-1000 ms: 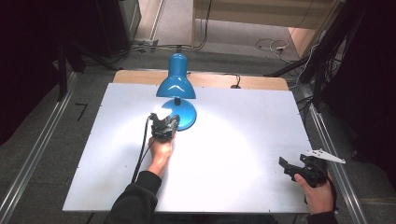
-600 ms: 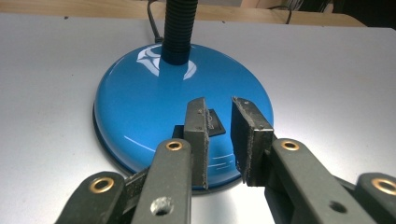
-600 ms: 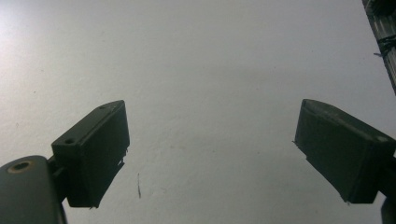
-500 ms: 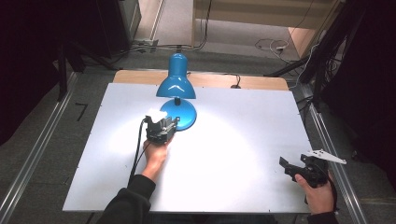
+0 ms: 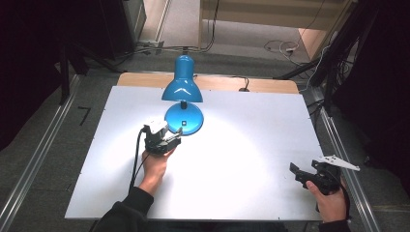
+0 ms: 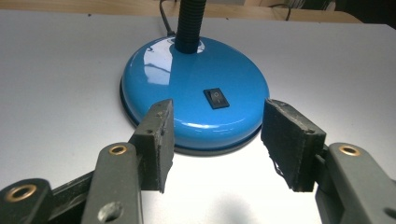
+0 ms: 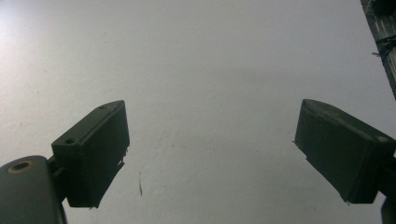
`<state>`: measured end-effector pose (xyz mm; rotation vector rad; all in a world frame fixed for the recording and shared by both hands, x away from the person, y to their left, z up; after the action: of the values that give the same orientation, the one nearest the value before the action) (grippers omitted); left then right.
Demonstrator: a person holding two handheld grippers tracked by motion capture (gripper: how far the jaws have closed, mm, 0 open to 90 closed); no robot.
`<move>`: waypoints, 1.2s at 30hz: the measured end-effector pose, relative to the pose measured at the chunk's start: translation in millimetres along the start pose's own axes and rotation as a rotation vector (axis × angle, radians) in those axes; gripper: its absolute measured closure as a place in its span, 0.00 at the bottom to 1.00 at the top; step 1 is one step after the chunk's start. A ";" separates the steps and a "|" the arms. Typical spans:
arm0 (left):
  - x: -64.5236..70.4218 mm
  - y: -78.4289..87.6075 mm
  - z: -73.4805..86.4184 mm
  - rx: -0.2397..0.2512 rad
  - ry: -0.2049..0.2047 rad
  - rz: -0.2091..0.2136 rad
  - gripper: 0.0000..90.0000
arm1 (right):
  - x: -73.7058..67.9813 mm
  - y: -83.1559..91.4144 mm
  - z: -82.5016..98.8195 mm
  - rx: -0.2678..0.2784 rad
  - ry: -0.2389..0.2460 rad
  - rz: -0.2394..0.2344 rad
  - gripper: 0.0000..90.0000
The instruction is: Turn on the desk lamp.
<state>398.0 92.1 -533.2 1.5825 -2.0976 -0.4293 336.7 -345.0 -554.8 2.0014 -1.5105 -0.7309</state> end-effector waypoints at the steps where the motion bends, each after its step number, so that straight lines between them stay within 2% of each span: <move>1: -1.1 2.4 1.0 -0.001 0.001 -0.004 0.48 | 0.0 0.0 0.0 0.000 0.000 0.000 0.10; 6: -7.6 11.0 3.4 0.001 0.009 -0.009 0.43 | 0.2 -0.1 0.0 0.000 0.001 0.002 0.10; 16: -19.7 21.4 7.6 0.001 0.028 -0.018 0.40 | -1.9 0.6 0.6 -0.002 0.000 -0.002 0.10; 20: -23.9 30.0 11.6 0.002 0.029 -0.021 0.39 | 0.4 -1.2 2.8 -0.016 -0.007 0.003 0.10; 28: -34.0 42.3 15.5 0.008 0.027 -0.034 0.36 | 1.6 -0.6 1.7 -0.009 -0.007 0.007 0.10; 36: -38.6 55.8 25.5 -0.001 0.008 -0.046 0.34 | 1.3 -0.4 2.1 -0.010 -0.004 0.008 0.10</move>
<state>347.5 144.0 -533.0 1.6318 -2.0578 -0.4387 335.8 -346.4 -556.7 1.9867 -1.5131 -0.7377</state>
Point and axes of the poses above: each handheld gripper's, and its own axes: y roughly backward along the jaws, z roughly out of its underside, x roughly to its right, the point moved 10 cm from there along -y, roughly forward along the jaws, and after that the axes turned 3 degrees about -x, right-handed, at the moved point
